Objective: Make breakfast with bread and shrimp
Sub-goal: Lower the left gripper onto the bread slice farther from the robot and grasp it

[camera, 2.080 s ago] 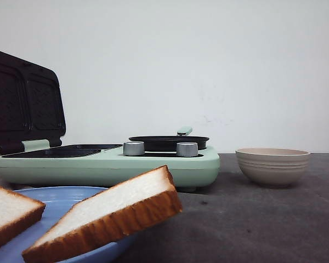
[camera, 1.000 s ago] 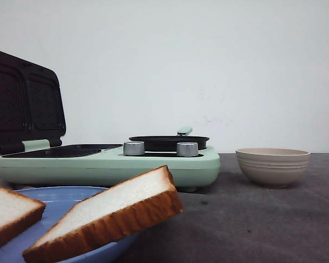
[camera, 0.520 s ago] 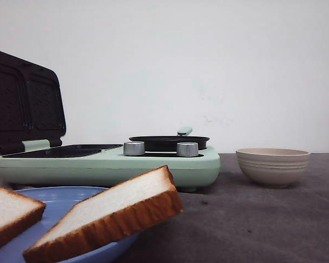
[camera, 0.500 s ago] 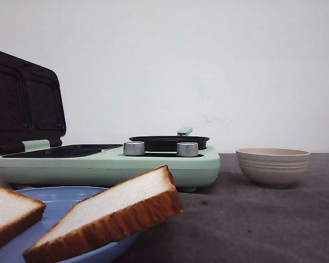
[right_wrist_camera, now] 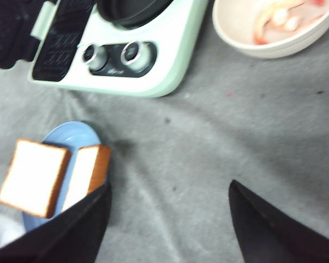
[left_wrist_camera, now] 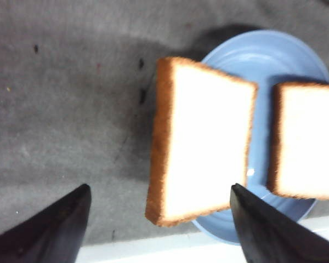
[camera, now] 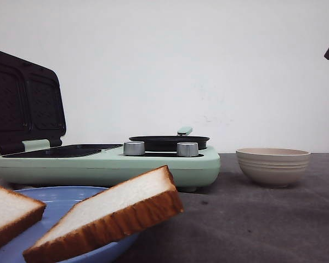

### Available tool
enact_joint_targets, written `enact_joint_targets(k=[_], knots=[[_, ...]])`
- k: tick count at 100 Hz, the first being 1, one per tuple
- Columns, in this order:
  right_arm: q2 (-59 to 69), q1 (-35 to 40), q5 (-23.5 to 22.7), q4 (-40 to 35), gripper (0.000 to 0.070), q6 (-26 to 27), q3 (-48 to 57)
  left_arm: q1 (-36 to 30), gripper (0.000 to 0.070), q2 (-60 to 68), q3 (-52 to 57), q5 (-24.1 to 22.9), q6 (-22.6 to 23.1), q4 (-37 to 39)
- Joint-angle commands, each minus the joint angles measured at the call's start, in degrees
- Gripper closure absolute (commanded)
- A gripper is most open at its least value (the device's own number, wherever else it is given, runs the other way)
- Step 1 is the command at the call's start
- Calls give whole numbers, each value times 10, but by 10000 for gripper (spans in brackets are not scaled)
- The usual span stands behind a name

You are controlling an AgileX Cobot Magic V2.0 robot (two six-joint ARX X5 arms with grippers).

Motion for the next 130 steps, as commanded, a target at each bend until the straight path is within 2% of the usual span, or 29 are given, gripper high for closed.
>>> enact_joint_targets(k=[1, 5, 39, 70, 130], knots=[[4, 2, -3, -3, 266, -7, 9, 0, 201, 24, 9, 5, 15, 0], [4, 2, -3, -4, 266, -9, 9, 0, 178, 40, 9, 9, 17, 0], [3, 2, -16, -4, 266, -10, 9, -18, 179, 160, 9, 72, 62, 4], [3, 2, -17, -4, 266, -11, 9, -68, 179, 237, 9, 73, 64, 18], [3, 2, -17, -4, 266, -10, 9, -101, 186, 269, 9, 81, 64, 46]])
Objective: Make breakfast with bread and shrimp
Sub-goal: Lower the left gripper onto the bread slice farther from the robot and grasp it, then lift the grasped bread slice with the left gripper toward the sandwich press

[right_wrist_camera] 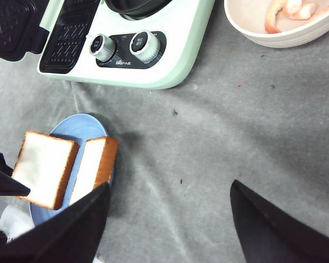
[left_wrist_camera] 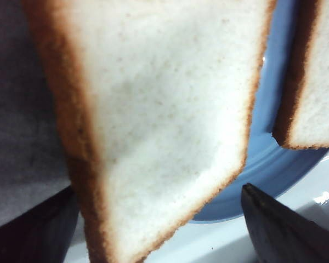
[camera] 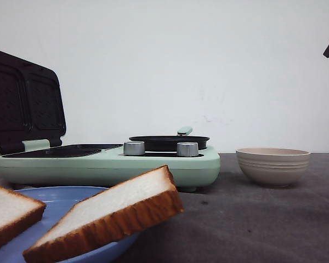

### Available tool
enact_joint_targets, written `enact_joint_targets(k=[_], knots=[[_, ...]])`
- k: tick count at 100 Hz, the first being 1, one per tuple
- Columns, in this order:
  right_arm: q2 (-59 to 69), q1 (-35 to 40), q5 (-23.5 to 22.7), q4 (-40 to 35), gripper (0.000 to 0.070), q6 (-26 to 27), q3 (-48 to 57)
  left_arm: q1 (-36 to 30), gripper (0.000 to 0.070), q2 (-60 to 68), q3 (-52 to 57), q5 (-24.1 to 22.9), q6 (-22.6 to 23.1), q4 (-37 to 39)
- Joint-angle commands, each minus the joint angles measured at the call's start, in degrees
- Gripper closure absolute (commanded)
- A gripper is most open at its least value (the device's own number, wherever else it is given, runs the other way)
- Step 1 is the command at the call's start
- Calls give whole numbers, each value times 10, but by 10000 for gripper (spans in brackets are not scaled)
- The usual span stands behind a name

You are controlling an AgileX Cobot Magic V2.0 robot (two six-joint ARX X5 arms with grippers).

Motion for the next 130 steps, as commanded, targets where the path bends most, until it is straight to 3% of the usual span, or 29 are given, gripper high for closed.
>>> enact_joint_targets(k=[1, 33, 46, 58, 74, 130], knots=[[3, 2, -3, 4, 266, -9, 9, -2, 186, 7, 9, 6, 7, 0], [3, 2, -8, 4, 266, -7, 9, -2, 207, 7, 9, 12, 7, 9], [3, 2, -9, 3, 266, -7, 9, -2, 293, 7, 9, 12, 7, 11], [3, 2, -17, 3, 266, -7, 9, -2, 417, 7, 9, 12, 7, 11], [3, 2, -17, 2, 266, -7, 9, -2, 700, 7, 9, 12, 8, 14], [3, 2, -17, -10, 267, -7, 9, -2, 699, -16, 9, 10, 10, 24]])
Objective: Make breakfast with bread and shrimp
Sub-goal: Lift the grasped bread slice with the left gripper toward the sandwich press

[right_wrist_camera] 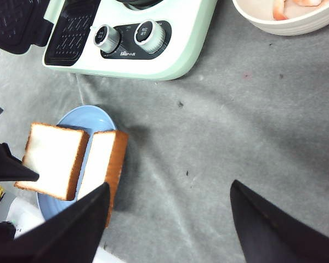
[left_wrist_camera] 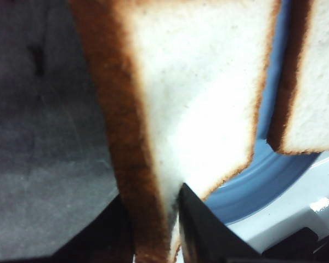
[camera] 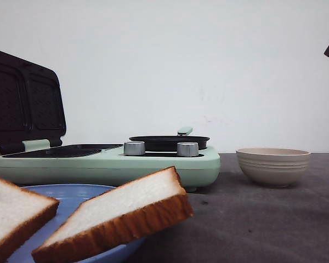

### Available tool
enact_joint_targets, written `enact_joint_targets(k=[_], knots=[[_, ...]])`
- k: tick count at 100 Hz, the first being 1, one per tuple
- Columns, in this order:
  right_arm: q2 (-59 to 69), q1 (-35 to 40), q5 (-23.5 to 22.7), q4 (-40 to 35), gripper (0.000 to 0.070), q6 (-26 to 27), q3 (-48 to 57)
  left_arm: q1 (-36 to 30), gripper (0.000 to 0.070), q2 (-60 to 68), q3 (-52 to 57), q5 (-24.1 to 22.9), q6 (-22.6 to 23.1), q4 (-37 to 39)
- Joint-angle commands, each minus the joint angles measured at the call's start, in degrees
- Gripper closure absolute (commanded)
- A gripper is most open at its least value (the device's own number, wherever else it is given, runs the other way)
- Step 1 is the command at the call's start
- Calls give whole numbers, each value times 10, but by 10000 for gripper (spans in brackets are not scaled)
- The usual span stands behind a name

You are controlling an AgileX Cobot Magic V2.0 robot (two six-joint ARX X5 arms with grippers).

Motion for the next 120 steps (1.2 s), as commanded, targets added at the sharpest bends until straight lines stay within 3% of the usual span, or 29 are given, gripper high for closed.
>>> enact_joint_targets(k=[1, 54, 87, 120], knots=[[3, 2, -2, 2, 266, -7, 9, -2, 699, -5, 9, 0, 9, 6], [3, 2, -2, 2, 267, -9, 9, -2, 699, -104, 9, -48, -14, 24], [3, 2, -2, 2, 267, -9, 9, -2, 697, -178, 9, -49, -26, 98], [3, 2, -2, 2, 267, -9, 9, -2, 697, -258, 10, -92, -37, 186]])
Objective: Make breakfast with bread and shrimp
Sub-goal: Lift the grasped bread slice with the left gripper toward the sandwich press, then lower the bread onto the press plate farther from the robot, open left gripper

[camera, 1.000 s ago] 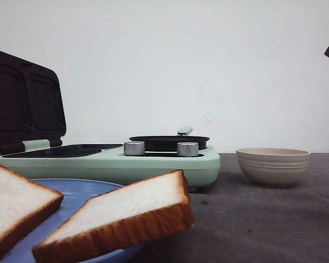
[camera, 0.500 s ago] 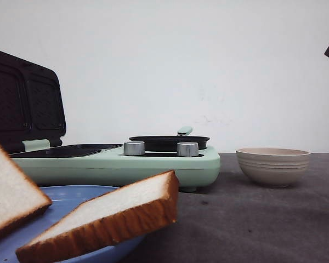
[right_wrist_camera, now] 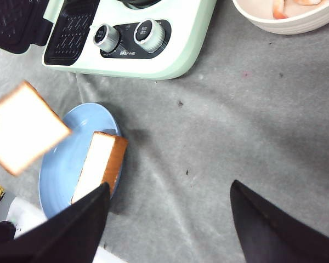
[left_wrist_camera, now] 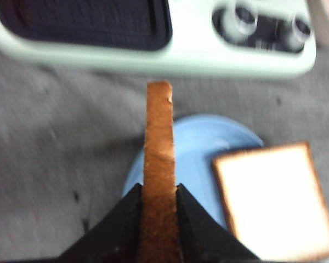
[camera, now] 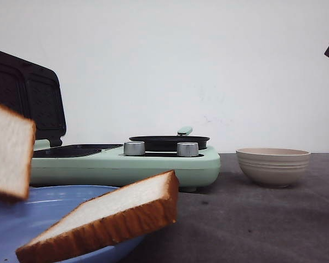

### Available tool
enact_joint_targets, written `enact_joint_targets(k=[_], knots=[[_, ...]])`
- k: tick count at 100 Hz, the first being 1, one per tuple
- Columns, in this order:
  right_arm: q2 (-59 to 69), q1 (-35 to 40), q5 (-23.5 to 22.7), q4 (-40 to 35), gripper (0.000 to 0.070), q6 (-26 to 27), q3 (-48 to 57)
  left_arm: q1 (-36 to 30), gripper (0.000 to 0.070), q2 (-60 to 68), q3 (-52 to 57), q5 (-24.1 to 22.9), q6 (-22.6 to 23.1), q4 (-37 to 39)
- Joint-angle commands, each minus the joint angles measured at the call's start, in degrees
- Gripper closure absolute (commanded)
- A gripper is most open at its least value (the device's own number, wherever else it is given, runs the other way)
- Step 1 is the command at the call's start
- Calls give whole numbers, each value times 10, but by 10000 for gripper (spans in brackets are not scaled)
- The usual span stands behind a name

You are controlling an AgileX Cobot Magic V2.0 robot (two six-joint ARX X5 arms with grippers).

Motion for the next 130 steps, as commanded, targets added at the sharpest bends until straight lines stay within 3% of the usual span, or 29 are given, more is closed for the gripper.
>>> enact_joint_targets(k=[1, 20, 35, 92, 114, 130], knots=[[3, 2, -2, 4, 267, -9, 9, -2, 697, -5, 10, -3, -3, 25], [3, 2, -2, 3, 267, -9, 9, -2, 697, -13, 19, -8, 4, 90], [3, 2, -2, 3, 267, -8, 9, -2, 697, -11, 40, -50, 27, 131], [3, 2, -1, -11, 268, -9, 9, -31, 697, 160, 194, -166, 193, 225], [3, 2, 0, -23, 268, -10, 9, -58, 697, 249, 215, -243, 283, 310], [3, 2, 0, -34, 268, -20, 9, -71, 697, 312, 216, -271, 346, 363]])
